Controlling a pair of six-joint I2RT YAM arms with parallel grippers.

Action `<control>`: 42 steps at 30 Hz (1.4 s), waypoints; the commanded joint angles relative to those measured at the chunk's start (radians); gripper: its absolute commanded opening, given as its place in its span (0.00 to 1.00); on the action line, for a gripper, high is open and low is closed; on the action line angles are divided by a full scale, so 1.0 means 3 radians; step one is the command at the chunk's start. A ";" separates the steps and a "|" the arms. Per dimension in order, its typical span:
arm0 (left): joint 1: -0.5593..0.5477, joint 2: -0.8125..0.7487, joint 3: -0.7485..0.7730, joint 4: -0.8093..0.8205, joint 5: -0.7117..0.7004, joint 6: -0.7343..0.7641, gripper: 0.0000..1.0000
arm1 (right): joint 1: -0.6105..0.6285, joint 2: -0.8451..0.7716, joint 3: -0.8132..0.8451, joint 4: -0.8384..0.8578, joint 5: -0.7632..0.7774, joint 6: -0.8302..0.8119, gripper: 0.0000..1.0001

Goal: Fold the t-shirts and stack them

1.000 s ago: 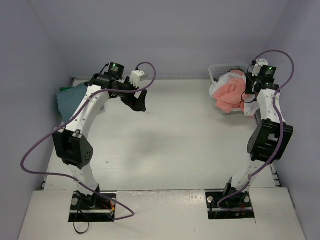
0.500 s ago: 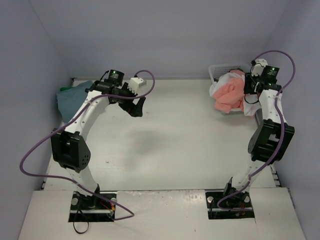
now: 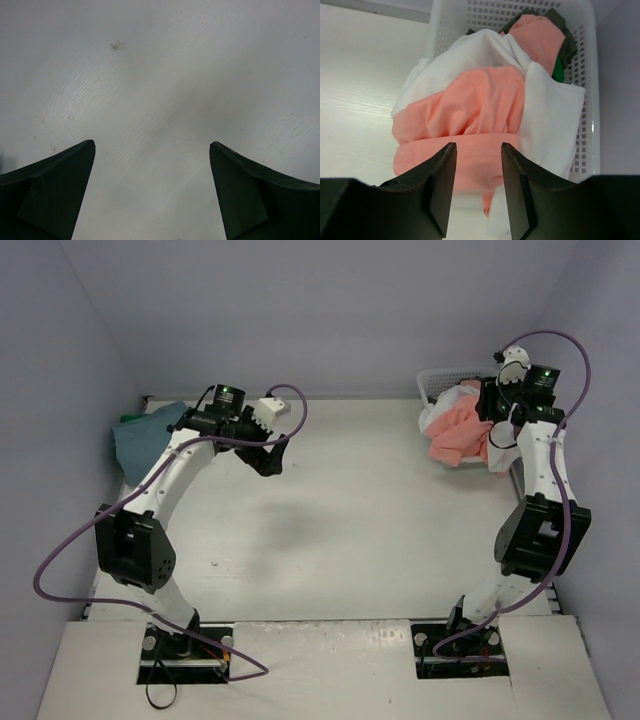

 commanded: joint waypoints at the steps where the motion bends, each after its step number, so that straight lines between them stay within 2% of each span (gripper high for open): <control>1: 0.0018 -0.0211 0.0023 0.0194 -0.0035 0.0063 0.91 | 0.0008 -0.0231 -0.0111 0.0463 0.0444 0.0139 0.38; 8: 0.0023 -0.0176 0.0007 0.0225 -0.0076 0.0063 0.91 | 0.0008 -0.0011 0.0092 0.0627 0.0697 0.0303 0.37; 21: 0.0018 -0.0109 -0.0013 0.0276 -0.0178 0.0089 0.91 | 0.0018 0.0520 0.0272 0.0832 0.0482 0.0339 0.36; 32: 0.0105 -0.0073 -0.0039 0.0348 -0.0280 0.0115 0.91 | 0.0018 0.0613 0.0369 0.1098 0.0549 0.0538 0.36; 42: 0.0422 -0.0170 -0.0207 0.0731 0.0184 -0.0110 0.91 | 0.0100 0.0546 0.0313 0.1220 0.0809 0.0645 0.37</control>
